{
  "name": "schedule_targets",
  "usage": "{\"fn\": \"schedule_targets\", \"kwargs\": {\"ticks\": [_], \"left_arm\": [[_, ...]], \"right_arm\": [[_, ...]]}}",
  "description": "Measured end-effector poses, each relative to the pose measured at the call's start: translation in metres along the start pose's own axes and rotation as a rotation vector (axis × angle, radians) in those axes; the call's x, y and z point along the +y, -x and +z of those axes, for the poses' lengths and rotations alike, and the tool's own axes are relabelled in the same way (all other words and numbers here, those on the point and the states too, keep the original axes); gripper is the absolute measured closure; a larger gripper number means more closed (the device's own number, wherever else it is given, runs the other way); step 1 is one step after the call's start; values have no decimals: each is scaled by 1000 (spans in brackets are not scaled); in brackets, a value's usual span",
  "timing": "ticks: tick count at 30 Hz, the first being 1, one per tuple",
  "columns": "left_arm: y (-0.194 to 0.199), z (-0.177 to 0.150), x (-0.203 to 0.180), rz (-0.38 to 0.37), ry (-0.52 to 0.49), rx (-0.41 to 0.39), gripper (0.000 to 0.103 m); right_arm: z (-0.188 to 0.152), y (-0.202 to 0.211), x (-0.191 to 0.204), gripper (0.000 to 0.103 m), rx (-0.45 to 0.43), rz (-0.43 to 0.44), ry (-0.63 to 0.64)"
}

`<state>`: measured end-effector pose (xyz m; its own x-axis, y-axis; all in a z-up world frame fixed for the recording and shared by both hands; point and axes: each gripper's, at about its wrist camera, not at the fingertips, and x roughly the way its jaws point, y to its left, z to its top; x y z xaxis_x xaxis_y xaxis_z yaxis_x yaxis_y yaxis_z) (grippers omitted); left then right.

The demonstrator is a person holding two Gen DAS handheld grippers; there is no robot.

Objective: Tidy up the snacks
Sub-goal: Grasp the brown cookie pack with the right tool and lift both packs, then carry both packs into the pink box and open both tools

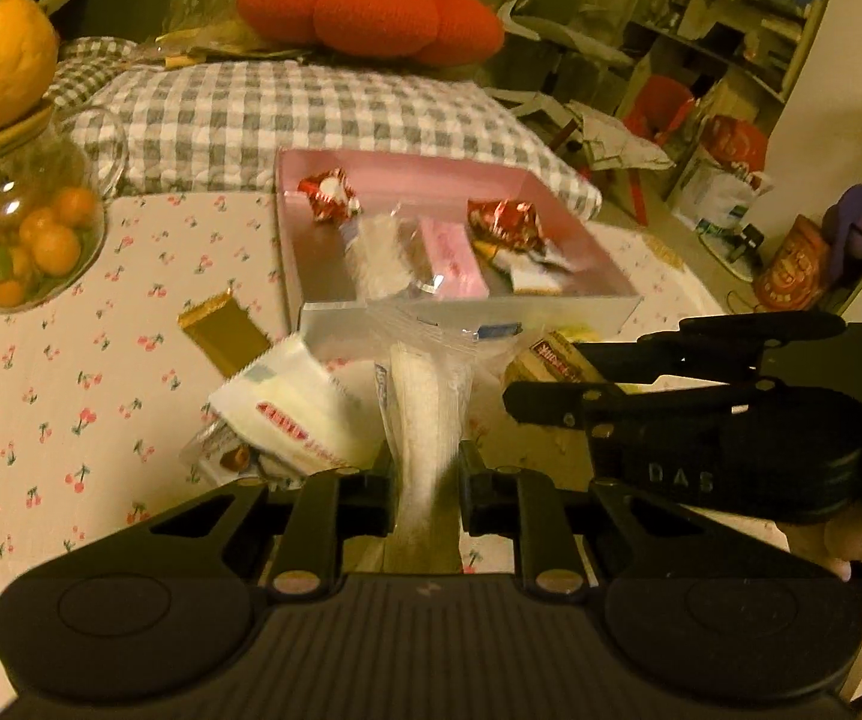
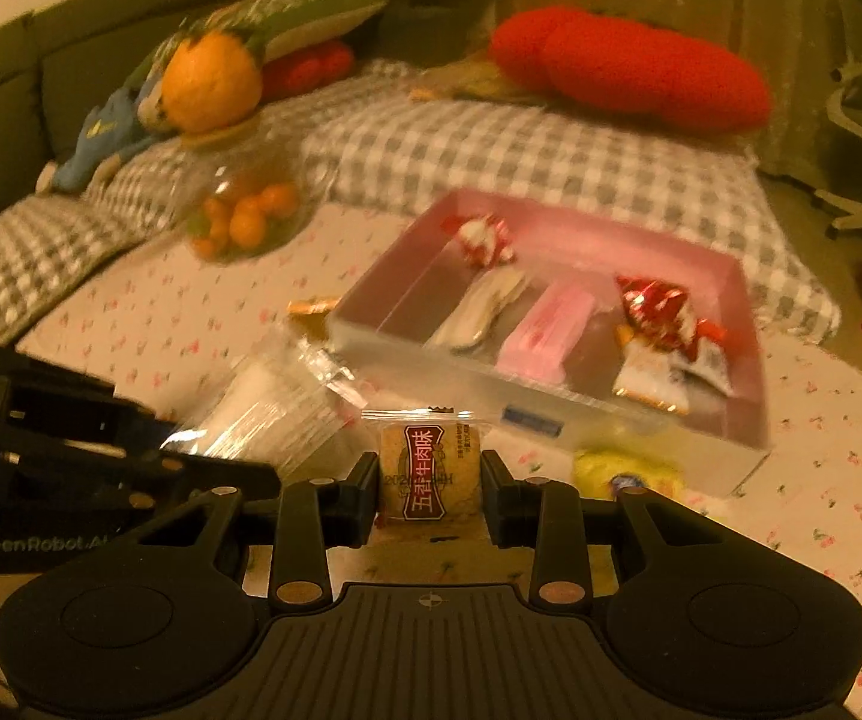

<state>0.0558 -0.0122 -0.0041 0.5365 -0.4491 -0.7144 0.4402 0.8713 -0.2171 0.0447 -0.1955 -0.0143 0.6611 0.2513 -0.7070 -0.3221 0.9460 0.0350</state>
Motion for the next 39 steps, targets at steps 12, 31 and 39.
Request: {"fn": "schedule_targets", "kwargs": {"ticks": [12, 31, 39], "left_arm": [[-18, 46, -6, 11, 8, -43, 86], [-80, 98, 7, 162, 2, -11, 86], [-89, 94, 8, 189, -7, -6, 85]], "right_arm": [[28, -3, -49, 70, -49, -75, -99], [46, -53, -89, 70, -22, -178, -194], [41, -71, -95, 70, 69, -215, -265]]}}
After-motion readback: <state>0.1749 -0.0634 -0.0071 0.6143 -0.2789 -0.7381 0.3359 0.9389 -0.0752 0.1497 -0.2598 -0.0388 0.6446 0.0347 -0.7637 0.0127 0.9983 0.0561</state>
